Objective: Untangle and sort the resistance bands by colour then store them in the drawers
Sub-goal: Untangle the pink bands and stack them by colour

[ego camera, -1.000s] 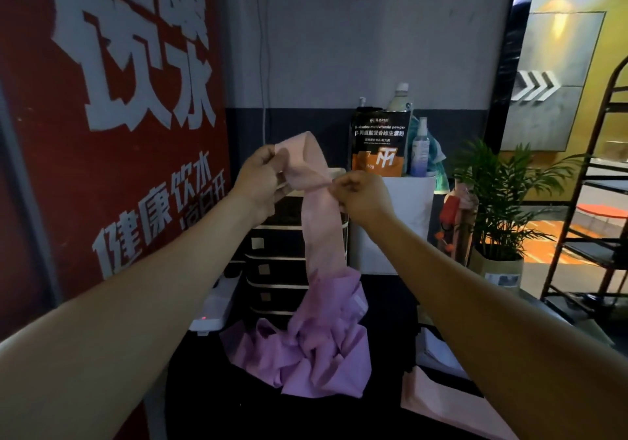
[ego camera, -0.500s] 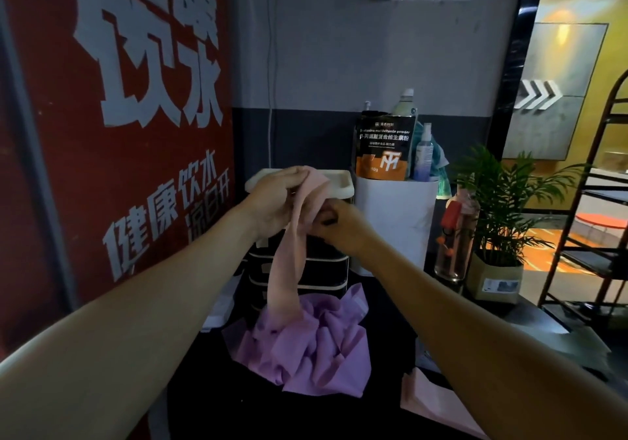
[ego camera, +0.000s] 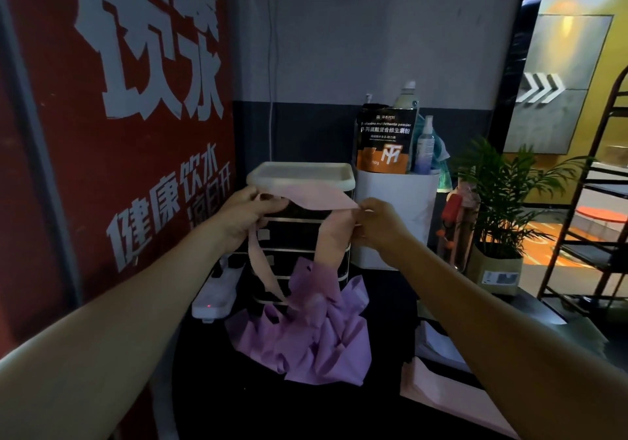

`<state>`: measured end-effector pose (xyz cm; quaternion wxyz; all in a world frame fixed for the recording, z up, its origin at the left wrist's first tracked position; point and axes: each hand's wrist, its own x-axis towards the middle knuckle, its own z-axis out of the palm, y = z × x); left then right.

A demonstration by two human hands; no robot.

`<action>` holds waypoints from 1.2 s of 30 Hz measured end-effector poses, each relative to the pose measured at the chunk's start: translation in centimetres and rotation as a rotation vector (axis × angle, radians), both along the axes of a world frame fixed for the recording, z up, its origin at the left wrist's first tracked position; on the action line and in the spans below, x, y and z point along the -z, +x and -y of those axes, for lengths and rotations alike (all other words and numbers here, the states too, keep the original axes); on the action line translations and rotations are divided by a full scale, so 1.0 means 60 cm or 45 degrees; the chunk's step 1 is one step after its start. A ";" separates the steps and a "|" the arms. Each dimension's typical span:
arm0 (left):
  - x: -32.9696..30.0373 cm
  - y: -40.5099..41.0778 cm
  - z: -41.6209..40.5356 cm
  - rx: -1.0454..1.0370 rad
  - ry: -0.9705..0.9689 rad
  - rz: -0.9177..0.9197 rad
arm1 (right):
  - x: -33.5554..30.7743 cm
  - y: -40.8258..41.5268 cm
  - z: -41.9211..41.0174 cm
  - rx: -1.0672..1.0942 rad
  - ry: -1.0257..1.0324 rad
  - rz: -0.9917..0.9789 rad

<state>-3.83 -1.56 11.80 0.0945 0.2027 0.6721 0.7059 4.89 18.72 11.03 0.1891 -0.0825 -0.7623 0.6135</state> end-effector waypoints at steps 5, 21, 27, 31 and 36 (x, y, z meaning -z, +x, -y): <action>0.032 -0.002 -0.004 -0.021 -0.075 0.017 | -0.014 0.029 -0.014 -0.052 -0.137 0.026; 0.085 -0.019 0.013 0.081 -0.101 0.239 | -0.003 0.010 -0.028 0.123 -0.010 -0.078; 0.085 -0.023 0.021 0.226 -0.033 0.231 | -0.003 0.008 -0.066 0.209 -0.116 -0.029; 0.090 -0.023 0.012 0.058 -0.261 0.107 | -0.002 0.014 -0.081 0.243 -0.366 -0.048; 0.113 -0.029 -0.001 -0.217 -0.773 -0.269 | -0.012 0.029 -0.088 0.254 -0.739 -0.209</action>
